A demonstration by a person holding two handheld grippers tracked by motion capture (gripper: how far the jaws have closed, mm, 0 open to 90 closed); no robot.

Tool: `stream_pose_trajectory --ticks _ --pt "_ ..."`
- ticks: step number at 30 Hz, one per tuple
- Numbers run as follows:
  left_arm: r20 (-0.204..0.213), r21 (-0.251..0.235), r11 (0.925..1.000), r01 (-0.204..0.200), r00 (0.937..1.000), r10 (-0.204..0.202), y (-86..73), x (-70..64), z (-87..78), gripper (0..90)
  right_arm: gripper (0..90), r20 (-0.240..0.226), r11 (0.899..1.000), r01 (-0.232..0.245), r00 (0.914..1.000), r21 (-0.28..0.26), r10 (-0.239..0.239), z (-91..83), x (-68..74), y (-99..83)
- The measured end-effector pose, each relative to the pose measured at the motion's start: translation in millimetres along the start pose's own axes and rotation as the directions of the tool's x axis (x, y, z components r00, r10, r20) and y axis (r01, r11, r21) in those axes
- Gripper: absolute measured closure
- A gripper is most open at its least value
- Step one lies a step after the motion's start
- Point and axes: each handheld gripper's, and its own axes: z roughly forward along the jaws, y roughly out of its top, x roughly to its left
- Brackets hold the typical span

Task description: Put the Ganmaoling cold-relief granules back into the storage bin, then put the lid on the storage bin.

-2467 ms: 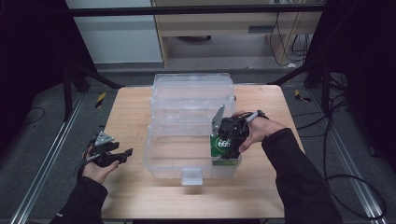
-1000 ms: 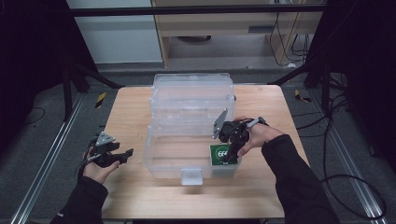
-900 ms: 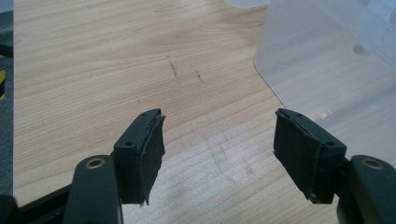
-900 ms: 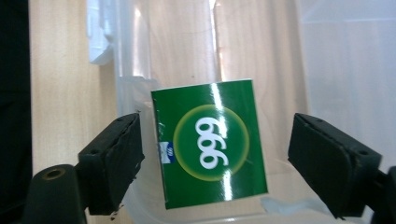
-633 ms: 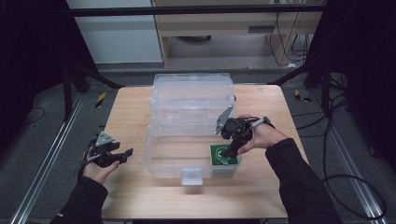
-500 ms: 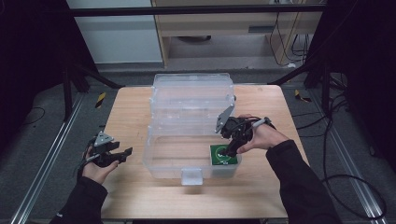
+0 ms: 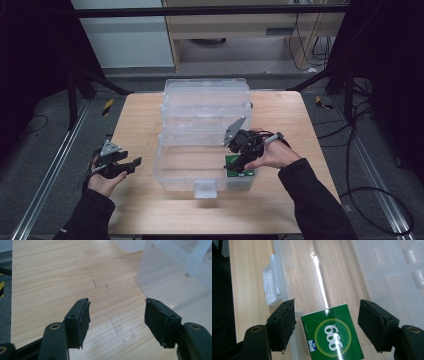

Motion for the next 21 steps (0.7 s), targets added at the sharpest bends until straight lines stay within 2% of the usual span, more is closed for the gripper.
stream_pose_trajectory --ticks 2,13,21 --pt "0.003 -0.005 1.0000 -0.001 1.0000 0.001 0.6 -0.7 -0.4 35.9 29.5 0.007 1.000 -0.002 1.0000 0.006 0.002 4.7 2.9 -0.7" --pt "0.012 -0.013 0.9999 -0.010 0.9999 0.010 2.9 -3.4 -2.1 35.7 30.0 -0.016 1.000 -0.023 0.9996 0.009 0.024 22.9 12.7 -4.0" --pt "0.014 -0.021 0.9997 -0.013 0.9998 0.013 5.0 -4.5 -3.6 36.0 31.7 -0.043 1.000 -0.009 0.9990 0.015 0.010 33.9 20.8 -0.3"
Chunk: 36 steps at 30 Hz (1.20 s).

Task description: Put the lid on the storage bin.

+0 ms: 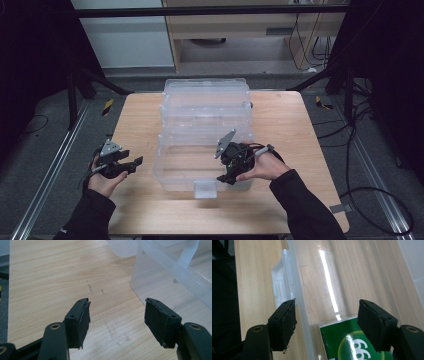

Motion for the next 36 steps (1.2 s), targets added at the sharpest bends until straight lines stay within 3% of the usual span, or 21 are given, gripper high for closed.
stream_pose_trajectory --ticks 12,21,28,36 --pt "0.003 -0.032 0.9994 -0.009 1.0000 0.009 10.9 0.6 -7.8 38.7 39.1 -0.045 1.000 0.009 0.9990 0.030 -0.007 16.1 6.2 -0.3" --pt "0.013 -0.068 0.9970 -0.037 0.9992 0.038 27.6 -0.2 -14.1 39.8 43.1 -0.089 0.998 0.007 0.9960 0.065 -0.001 27.0 8.0 1.5" --pt "0.048 -0.109 0.9908 -0.081 0.9951 0.087 52.7 -8.9 -17.4 39.9 48.7 -0.128 0.996 -0.001 0.9917 0.093 0.013 32.2 7.1 2.5" --pt "0.078 -0.123 0.9805 -0.153 0.9834 0.163 84.5 -20.5 -12.3 39.5 47.5 -0.119 0.994 0.002 0.9928 0.109 0.011 32.7 9.2 3.2"
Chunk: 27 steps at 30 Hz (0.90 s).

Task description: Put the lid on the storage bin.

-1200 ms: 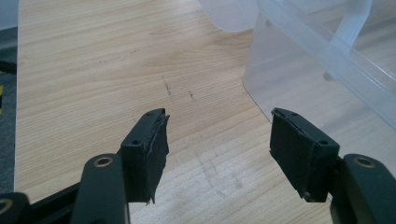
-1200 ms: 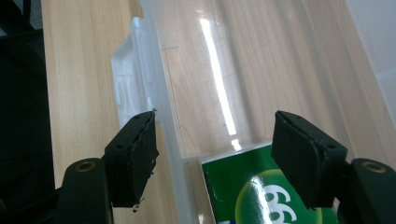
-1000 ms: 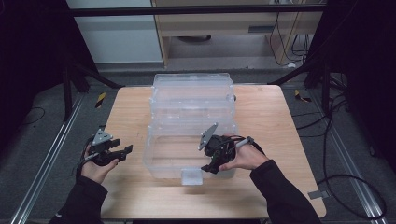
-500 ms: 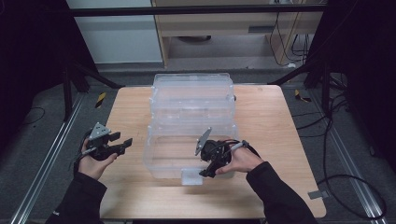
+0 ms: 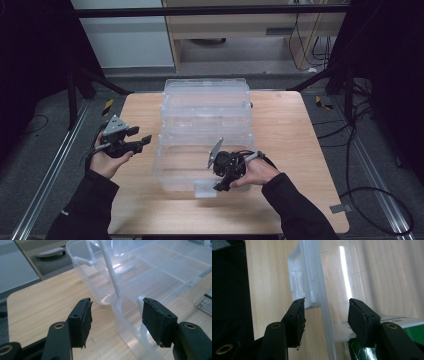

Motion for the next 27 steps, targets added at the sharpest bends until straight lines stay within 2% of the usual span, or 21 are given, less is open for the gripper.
stream_pose_trajectory --ticks 5,11,18,25,27 --pt "0.032 -0.004 0.9988 -0.049 0.9983 0.049 16.1 -2.7 8.3 39.4 46.0 -0.003 1.000 -0.007 1.0000 0.008 0.007 1.7 0.6 0.4" --pt "0.054 0.002 0.9924 -0.123 0.9910 0.123 34.9 -6.6 12.3 39.0 44.1 -0.009 1.000 -0.016 0.9998 0.008 0.017 5.7 0.9 0.4" --pt "0.073 -0.011 0.9883 -0.152 0.9856 0.152 54.0 -8.5 15.0 39.0 43.2 -0.009 1.000 -0.022 0.9997 0.015 0.022 6.9 1.6 1.8" --pt "0.102 -0.009 0.9788 -0.204 0.9736 0.204 70.6 -13.6 21.2 39.1 43.4 -0.021 0.999 -0.043 0.9988 0.026 0.043 8.3 0.2 2.6" --pt "0.115 -0.014 0.9784 -0.206 0.9717 0.206 74.6 -15.1 23.4 39.2 44.1 -0.034 0.999 -0.033 0.9988 0.030 0.034 8.2 -0.9 2.9"
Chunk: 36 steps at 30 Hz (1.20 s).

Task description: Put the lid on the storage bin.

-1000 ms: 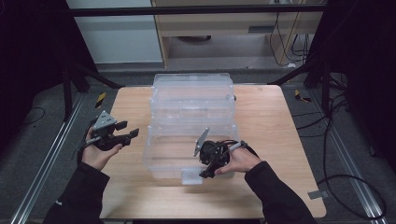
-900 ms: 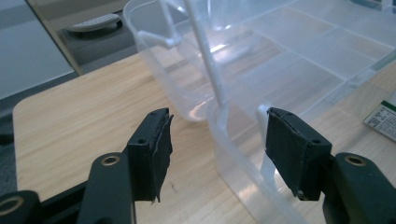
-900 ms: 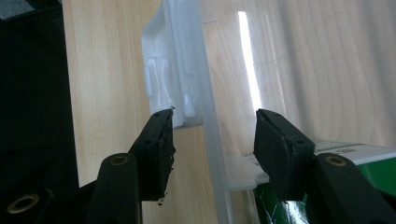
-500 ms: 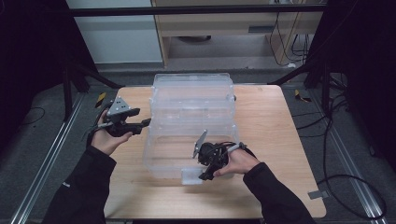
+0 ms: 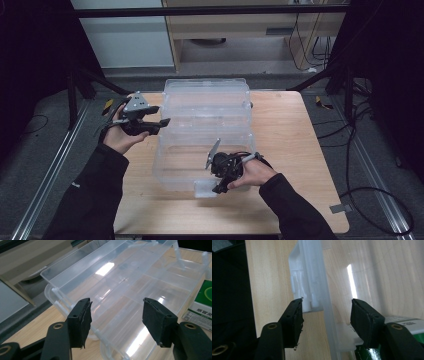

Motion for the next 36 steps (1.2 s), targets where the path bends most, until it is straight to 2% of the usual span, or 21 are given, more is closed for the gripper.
stream_pose_trajectory --ticks 3,8,12,20,26,29,32,33,36 --pt "0.007 -0.001 1.0000 -0.009 0.9999 0.009 5.8 0.2 2.9 39.2 44.5 -0.006 1.000 0.009 0.9999 0.003 -0.009 -0.2 -1.2 0.3" --pt "0.029 -0.004 0.9996 -0.028 0.9992 0.029 13.9 2.0 8.0 39.0 44.6 -0.024 1.000 -0.002 0.9997 0.011 0.003 -0.1 -2.6 -0.2" --pt "0.041 -0.002 0.9994 -0.036 0.9985 0.036 17.8 5.2 12.0 39.1 43.8 -0.011 1.000 0.018 0.9998 0.013 -0.018 1.4 -1.3 0.0" --pt "0.102 0.060 0.9929 -0.103 0.9901 0.097 25.5 14.9 20.4 38.4 43.9 -0.006 1.000 0.024 0.9997 0.011 -0.024 1.5 -0.7 -0.5" --pt "0.148 0.097 0.9813 -0.166 0.9775 0.151 31.8 19.8 28.0 38.5 43.8 -0.007 1.000 0.027 0.9996 0.010 -0.027 1.5 -0.8 -0.6" --pt "0.165 0.107 0.9705 -0.216 0.9664 0.197 36.5 20.2 31.5 38.5 43.8 -0.007 1.000 0.030 0.9995 0.009 -0.030 1.4 -0.8 -0.8" --pt "0.182 0.115 0.9627 -0.245 0.9580 0.222 41.7 21.3 35.8 39.3 43.7 -0.007 1.000 0.028 0.9996 0.010 -0.028 1.4 -0.5 -0.9" --pt "0.188 0.122 0.9569 -0.263 0.9528 0.238 43.8 21.8 37.0 39.4 43.7 -0.005 1.000 0.028 0.9996 0.012 -0.028 1.5 -0.5 -0.8" --pt "0.206 0.125 0.9479 -0.293 0.9422 0.264 48.3 20.2 42.7 40.3 43.6 -0.009 0.999 0.028 0.9996 0.017 -0.028 1.0 -0.1 -0.8"
